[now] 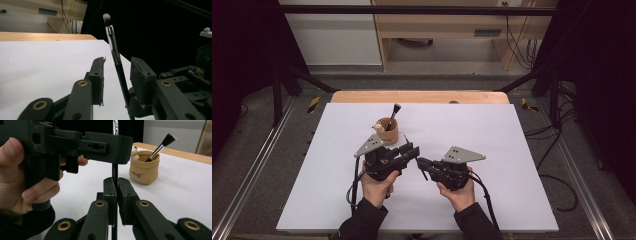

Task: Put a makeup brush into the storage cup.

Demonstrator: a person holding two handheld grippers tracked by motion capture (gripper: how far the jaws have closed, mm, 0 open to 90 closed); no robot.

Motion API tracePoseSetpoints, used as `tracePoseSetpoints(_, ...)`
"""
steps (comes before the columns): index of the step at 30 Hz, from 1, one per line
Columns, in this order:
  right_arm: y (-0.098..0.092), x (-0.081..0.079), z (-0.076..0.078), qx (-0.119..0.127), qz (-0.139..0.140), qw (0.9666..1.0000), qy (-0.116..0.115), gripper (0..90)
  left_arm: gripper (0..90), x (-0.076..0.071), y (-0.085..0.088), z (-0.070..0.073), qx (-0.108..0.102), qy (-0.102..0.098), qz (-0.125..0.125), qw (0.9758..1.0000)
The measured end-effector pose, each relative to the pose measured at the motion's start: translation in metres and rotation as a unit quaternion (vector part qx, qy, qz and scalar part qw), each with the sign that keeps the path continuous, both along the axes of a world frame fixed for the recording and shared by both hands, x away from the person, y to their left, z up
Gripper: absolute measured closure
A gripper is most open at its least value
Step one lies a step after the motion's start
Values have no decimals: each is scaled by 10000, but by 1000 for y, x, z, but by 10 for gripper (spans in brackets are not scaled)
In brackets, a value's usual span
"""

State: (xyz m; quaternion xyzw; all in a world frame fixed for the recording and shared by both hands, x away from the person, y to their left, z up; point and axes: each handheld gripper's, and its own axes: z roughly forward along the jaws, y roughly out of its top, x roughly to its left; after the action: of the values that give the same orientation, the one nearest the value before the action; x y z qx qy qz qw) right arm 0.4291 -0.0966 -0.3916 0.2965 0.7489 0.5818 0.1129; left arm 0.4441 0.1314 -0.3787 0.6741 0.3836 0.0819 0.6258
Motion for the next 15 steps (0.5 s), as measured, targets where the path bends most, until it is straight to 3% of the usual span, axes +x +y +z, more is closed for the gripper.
tracePoseSetpoints(15, 3, 0, 0, -30, 22, 10000, 2, 857, 791, -2, -1, 0, -60, 13, 37, 10000)
